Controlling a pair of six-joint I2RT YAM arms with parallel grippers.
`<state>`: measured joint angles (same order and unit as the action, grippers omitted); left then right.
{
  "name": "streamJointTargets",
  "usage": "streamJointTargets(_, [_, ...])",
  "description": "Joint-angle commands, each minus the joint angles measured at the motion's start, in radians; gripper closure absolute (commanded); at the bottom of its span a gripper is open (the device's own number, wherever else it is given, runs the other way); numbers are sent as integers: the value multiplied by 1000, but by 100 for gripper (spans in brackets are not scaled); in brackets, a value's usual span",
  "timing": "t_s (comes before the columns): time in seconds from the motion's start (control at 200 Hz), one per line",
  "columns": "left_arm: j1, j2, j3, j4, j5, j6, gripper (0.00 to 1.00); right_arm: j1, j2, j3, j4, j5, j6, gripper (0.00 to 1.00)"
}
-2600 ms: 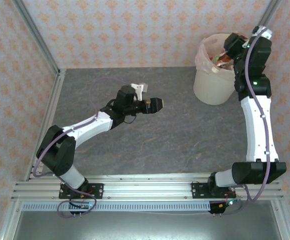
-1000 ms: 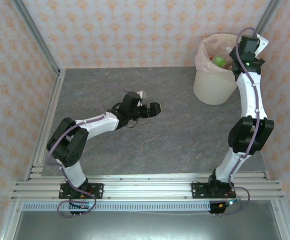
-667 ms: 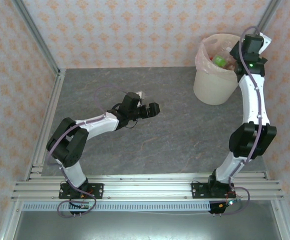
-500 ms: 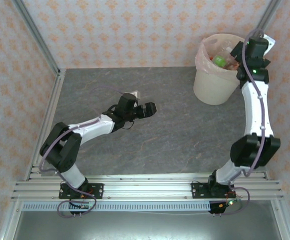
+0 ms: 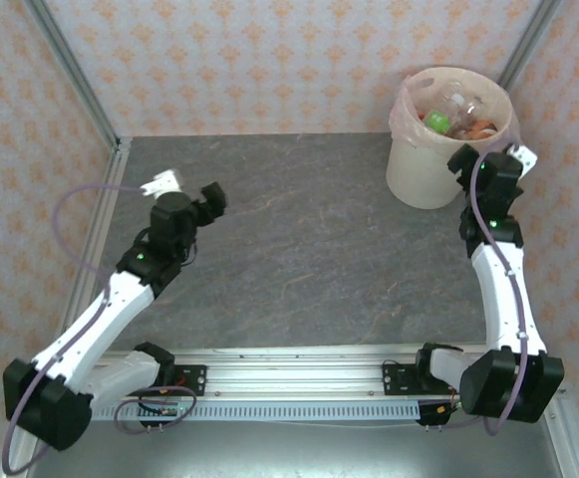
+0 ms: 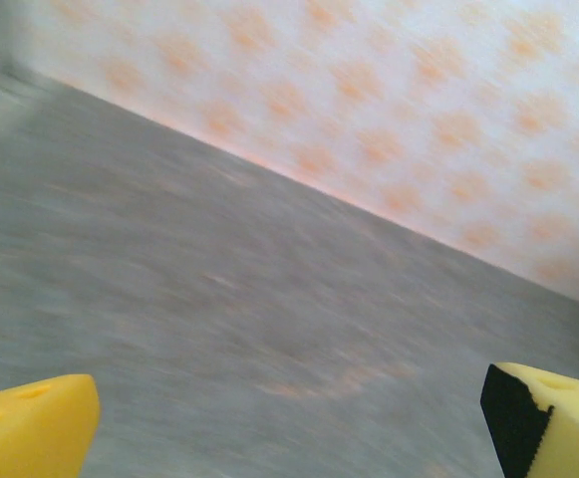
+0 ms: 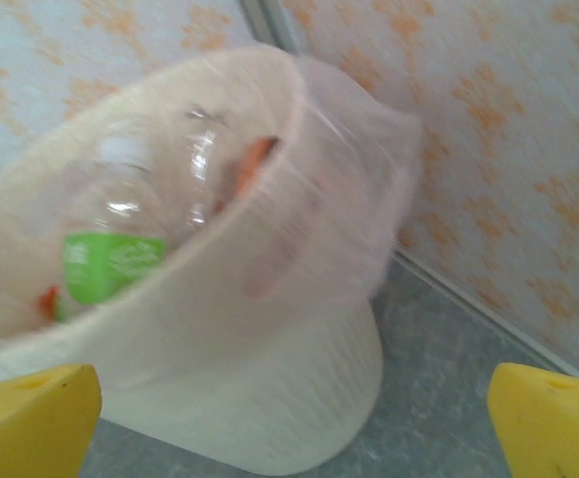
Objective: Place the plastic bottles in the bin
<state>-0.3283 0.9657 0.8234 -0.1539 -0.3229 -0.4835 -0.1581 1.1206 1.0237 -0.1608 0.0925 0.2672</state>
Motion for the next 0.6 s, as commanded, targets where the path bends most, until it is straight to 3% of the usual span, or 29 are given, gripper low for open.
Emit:
streamJointTargets(0.0, [76, -82, -59, -162, -347, 149, 0, -5, -31, -110, 92, 104, 73, 1])
streamJointTargets(0.165, [215, -166, -194, -147, -338, 185, 0, -5, -2, -286, 182, 108, 126, 1])
streamJointTargets(0.26, [256, -171, -319, 1, -277, 260, 0, -5, 45, -374, 280, 116, 132, 1])
streamJointTargets(0.39, [294, -121, -447, 198, -225, 281, 0, -4, 179, -416, 364, 33, 40, 1])
streamJointTargets(0.47, [322, -77, -476, 266, -184, 266, 0, -3, 254, -402, 369, 4, -2, 1])
streamJointTargets(0.595, [333, 16, -467, 363, -112, 293, 0, 9, 308, -448, 514, -37, -50, 1])
